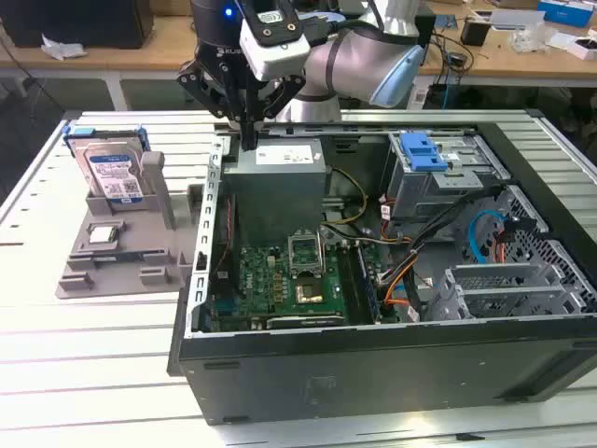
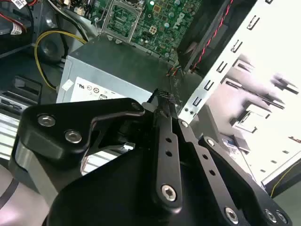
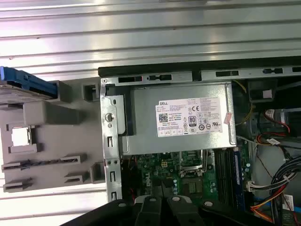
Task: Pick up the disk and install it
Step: 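Reach for the disk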
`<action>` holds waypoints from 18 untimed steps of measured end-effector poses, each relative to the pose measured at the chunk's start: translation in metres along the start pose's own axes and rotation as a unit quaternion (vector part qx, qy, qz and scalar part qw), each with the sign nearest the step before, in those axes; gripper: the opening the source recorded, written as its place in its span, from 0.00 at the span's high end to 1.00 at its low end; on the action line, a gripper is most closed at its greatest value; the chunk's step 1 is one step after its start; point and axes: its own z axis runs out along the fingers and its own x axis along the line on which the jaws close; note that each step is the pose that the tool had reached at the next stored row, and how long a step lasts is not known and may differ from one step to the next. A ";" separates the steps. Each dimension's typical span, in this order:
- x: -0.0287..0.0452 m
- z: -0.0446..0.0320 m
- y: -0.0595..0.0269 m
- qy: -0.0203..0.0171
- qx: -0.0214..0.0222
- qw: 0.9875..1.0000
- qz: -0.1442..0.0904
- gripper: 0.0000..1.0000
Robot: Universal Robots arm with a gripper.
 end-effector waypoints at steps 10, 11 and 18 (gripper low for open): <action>0.0216 -0.0006 -0.0016 0.000 0.000 1.000 0.000 0.89; 0.0233 -0.0006 -0.0017 0.000 0.000 1.000 0.000 0.89; 0.0375 -0.0010 -0.0028 0.000 0.000 1.000 0.000 0.89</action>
